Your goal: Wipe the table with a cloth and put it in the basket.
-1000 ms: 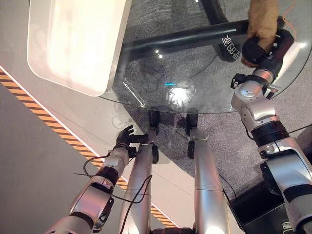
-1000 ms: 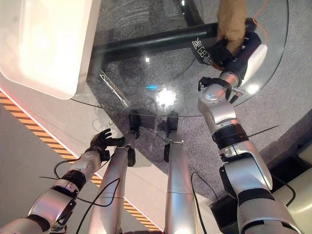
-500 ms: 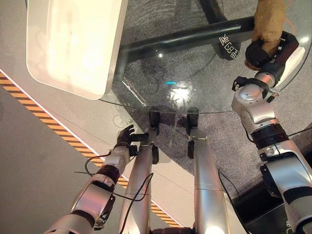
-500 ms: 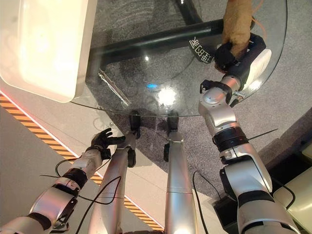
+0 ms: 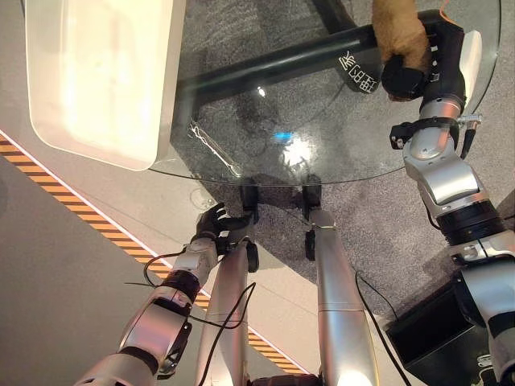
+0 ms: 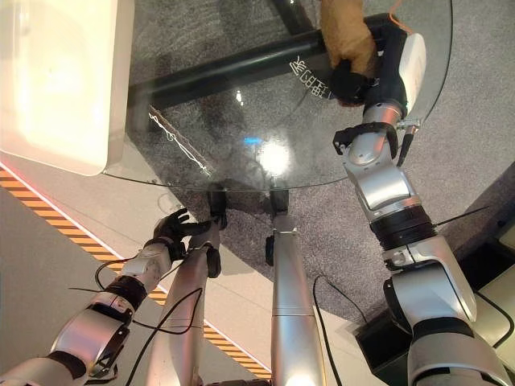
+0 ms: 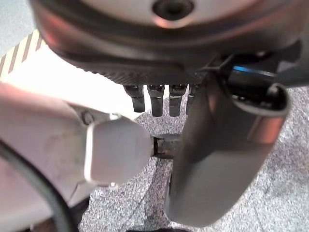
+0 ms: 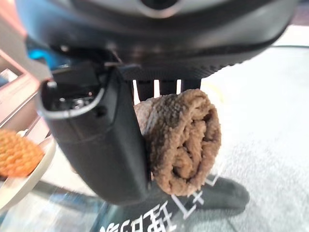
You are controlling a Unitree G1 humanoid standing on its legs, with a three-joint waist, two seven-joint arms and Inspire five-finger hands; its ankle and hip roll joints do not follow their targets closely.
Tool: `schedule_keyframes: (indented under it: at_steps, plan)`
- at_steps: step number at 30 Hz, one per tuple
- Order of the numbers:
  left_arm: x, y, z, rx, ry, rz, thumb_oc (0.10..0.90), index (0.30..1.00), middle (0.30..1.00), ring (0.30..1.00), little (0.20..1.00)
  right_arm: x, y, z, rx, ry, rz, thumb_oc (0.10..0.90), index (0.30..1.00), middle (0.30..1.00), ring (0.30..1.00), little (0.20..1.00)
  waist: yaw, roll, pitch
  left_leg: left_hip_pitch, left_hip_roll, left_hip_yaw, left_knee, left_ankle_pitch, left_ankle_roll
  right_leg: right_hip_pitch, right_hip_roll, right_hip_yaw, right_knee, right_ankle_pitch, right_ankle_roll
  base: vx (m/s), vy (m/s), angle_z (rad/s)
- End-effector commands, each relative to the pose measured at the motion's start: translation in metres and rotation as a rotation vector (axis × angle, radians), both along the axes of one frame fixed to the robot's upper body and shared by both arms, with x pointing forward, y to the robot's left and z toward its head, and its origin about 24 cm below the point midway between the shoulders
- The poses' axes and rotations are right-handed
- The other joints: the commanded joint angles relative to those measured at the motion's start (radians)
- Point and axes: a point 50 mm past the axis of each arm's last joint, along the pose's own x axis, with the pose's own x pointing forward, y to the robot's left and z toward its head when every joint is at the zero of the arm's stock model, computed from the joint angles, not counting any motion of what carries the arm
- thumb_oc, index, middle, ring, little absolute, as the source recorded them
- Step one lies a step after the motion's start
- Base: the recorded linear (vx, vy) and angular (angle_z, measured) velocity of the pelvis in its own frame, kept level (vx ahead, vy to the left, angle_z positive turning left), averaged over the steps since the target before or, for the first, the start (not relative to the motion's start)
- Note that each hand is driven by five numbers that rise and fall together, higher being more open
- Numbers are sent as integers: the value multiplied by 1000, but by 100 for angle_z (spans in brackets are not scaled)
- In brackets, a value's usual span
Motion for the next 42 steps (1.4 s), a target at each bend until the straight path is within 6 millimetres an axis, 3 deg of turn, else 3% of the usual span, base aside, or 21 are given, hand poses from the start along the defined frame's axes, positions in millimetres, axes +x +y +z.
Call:
schedule_keyframes:
  at_steps: [1, 15, 37, 42]
  plan:
    - [-26, 11, -31, 36, 59, 46, 800, 900, 900, 900, 900, -4, 77, -47, -181, 221, 376, 100, 300, 300, 300, 200, 29, 57, -18, -4, -19, 2, 14, -69, 26, -30, -1, 30, -76, 45, 56, 0, 0, 0]
    - [-31, 22, -31, 81, 18, 22, 800, 900, 900, 900, 900, -11, 100, -91, -285, 449, 593, 100, 300, 300, 300, 200, 56, 48, -18, -14, -19, -9, 26, -63, 20, -26, -11, 11, -72, 50, 55, -8, -30, 2]
    - [-33, 29, -31, 118, 8, 8, 800, 900, 900, 900, 900, -13, 109, -103, -323, 549, 677, 100, 300, 300, 300, 200, 74, 32, -18, -32, -29, -32, 39, -65, 17, -37, -9, 7, -64, 53, 56, 0, -7, 2]
    - [-33, 30, -32, 120, 10, 4, 800, 900, 900, 900, 900, -18, 120, -102, -265, 543, 781, 100, 300, 300, 300, 200, 75, 33, -18, -33, -30, -32, 42, -64, 18, -38, -7, 10, -64, 55, 57, 0, 0, 0]
